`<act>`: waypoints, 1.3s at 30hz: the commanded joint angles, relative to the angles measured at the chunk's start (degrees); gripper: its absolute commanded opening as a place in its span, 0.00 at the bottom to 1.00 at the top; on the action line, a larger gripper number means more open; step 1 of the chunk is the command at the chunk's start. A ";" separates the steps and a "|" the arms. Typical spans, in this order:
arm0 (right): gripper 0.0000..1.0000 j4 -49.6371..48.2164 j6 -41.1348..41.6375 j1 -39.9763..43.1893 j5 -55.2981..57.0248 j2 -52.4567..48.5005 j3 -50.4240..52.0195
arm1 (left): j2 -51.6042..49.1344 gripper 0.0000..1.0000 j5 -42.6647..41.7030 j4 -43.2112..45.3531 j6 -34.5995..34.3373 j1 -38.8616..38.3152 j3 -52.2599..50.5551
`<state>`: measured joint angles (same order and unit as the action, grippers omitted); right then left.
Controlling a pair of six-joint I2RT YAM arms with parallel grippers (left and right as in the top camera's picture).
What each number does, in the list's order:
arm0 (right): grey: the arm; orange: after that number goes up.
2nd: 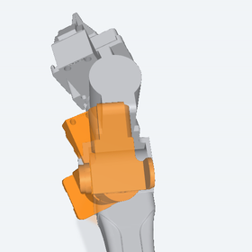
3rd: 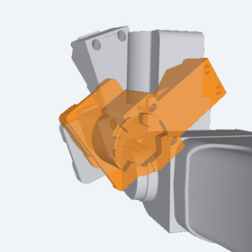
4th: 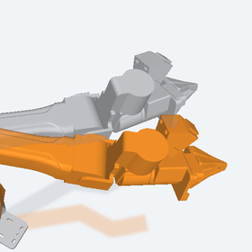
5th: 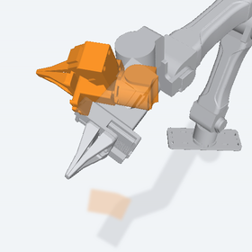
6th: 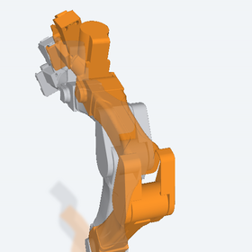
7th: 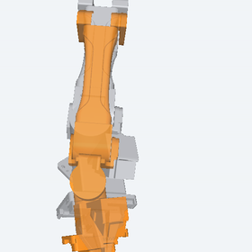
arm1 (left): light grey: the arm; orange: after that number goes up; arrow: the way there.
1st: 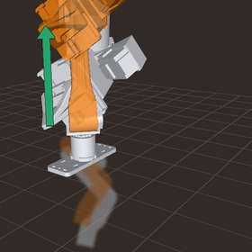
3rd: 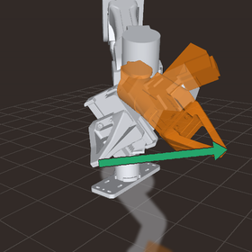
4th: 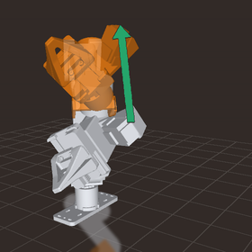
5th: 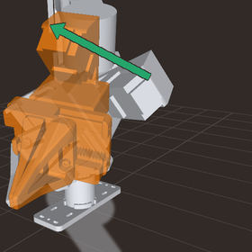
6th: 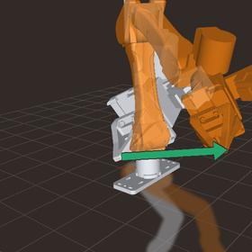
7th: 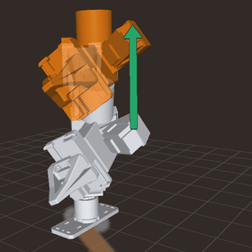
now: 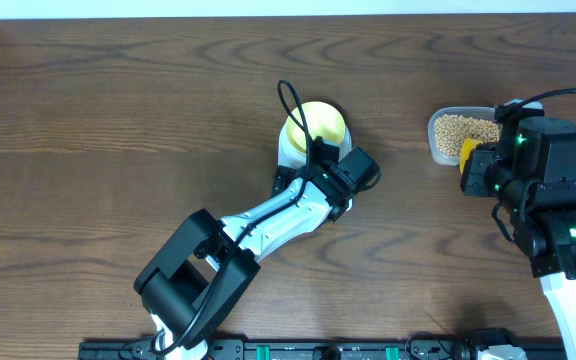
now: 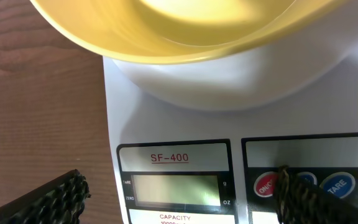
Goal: Scoop item into bowl and weigh 50g on scale
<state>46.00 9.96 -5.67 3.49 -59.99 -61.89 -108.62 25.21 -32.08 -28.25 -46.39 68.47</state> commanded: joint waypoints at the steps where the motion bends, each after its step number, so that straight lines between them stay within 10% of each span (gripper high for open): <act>1: 0.01 0.07 -0.85 0.44 0.48 -0.04 -0.90 | -0.81 0.98 0.98 0.07 0.46 0.09 -0.02; 39: 0.01 0.07 -0.85 0.44 0.48 -0.04 -0.90 | -0.81 0.98 2.47 -0.44 -0.15 0.09 -0.02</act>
<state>46.00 9.96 -5.67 3.46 -59.99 -61.89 -108.62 26.09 -32.34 -28.29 -46.39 68.47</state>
